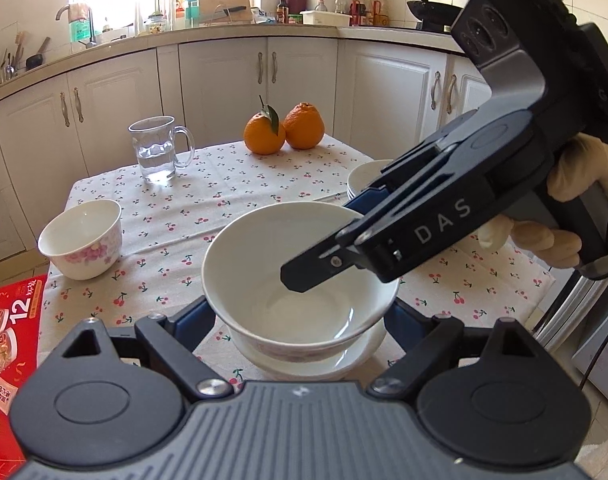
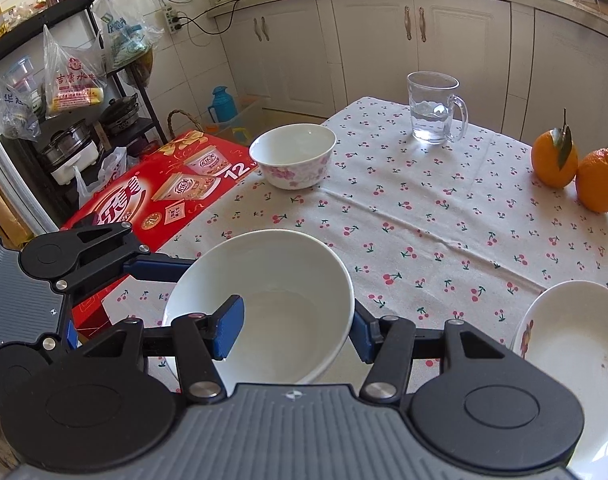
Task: Organize plates and bowls
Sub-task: 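Lower the held bowl into the first flowered bowl with the right gripper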
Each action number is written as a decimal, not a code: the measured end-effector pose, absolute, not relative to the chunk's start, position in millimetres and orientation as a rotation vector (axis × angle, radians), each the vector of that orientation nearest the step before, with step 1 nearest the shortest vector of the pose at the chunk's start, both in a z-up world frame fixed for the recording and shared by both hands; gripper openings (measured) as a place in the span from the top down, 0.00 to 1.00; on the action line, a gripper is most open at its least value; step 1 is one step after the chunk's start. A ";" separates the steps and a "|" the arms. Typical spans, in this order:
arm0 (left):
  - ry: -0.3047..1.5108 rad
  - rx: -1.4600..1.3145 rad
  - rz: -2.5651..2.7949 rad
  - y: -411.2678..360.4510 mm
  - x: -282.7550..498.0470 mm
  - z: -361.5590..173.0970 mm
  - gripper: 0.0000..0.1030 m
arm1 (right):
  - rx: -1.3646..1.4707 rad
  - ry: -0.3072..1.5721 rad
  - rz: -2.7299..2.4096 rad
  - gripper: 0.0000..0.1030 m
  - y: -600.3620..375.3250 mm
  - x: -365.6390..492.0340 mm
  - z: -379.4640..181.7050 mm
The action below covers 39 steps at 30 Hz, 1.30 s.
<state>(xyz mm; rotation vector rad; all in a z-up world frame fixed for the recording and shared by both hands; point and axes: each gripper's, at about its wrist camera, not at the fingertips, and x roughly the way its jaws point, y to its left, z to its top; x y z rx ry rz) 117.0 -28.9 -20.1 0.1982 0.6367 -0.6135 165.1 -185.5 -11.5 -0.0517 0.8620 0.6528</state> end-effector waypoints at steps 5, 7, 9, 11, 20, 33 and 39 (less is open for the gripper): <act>0.654 0.199 -0.617 -30.7 119.3 -25.2 0.12 | -0.042 0.871 0.649 0.40 -189.2 166.4 -17.8; 0.662 0.199 -0.618 -31.3 120.8 -27.8 0.12 | -0.039 0.875 0.647 0.40 -189.5 168.1 -20.8; 0.672 0.199 -0.617 -32.0 121.8 -29.8 0.12 | -0.036 0.880 0.646 0.40 -189.8 169.6 -23.4; 0.677 0.200 -0.617 -32.2 122.5 -31.4 0.12 | -0.034 0.883 0.644 0.40 -189.8 170.0 -25.7; 0.683 0.204 -0.622 -33.0 124.6 -34.0 0.12 | -0.030 0.887 0.644 0.40 -191.2 171.4 -30.5; 0.687 0.196 -0.637 -31.0 125.3 -39.1 0.11 | -0.023 0.888 0.642 0.39 -192.9 170.8 -33.5; 0.685 0.194 -0.634 -27.6 122.6 -39.2 0.10 | -0.006 0.865 0.639 0.22 -197.1 169.0 -29.2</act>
